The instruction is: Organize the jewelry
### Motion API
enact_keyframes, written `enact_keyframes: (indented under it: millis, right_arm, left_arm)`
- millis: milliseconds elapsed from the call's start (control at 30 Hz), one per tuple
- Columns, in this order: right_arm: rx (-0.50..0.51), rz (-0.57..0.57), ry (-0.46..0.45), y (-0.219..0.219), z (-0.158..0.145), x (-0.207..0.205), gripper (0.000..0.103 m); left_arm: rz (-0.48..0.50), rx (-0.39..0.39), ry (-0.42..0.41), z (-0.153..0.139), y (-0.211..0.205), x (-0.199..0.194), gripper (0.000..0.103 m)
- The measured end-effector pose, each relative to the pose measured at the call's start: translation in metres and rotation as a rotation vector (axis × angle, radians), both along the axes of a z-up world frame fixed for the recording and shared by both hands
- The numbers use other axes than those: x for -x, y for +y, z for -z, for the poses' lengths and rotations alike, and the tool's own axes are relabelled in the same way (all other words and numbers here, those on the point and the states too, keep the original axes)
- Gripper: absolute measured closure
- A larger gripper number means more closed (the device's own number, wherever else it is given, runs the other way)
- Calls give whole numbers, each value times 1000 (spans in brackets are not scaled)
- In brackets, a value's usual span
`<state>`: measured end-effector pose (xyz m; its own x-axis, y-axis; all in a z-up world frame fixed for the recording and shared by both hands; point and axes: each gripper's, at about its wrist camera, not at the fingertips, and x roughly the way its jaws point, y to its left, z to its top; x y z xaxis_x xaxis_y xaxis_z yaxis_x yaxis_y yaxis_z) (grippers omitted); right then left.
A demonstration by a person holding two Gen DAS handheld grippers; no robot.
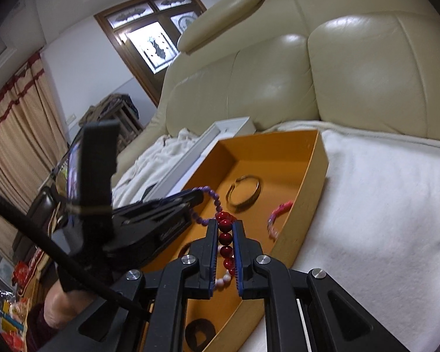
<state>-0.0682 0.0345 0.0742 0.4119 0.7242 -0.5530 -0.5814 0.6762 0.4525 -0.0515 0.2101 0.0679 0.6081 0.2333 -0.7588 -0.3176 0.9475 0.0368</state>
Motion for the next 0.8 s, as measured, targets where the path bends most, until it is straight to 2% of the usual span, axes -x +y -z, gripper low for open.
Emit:
enact_keyframes:
  millis: [300,433,633,700,733,767,800]
  right_arm:
    - [38,10,46,5,22,-10,89]
    - [36,27,72,2,25,-18,89]
    - [24,45,34,-8,14,-15,89]
    - [40,38,6,-10,8,-9,89]
    - [59,34,-13,-11,4,-4,87]
    - [76,27,-32,-12,0,0,85]
    - [88,21,-49,-15,-5,6,77]
  left_arm:
    - [-22,7,64,17,8,-9,93]
    - [-13,1,55,13,6,-8,69]
    - [-23,-47,25,-1,-3,3,64]
    - [-33,-68,1,-10,-9,11,57]
    - [-43,-75,-18,-15,-11,15,48]
    - [-59,-87,-43,-22,-13,21,42]
    - [-73,-101,-66,-29,-14,26,40]
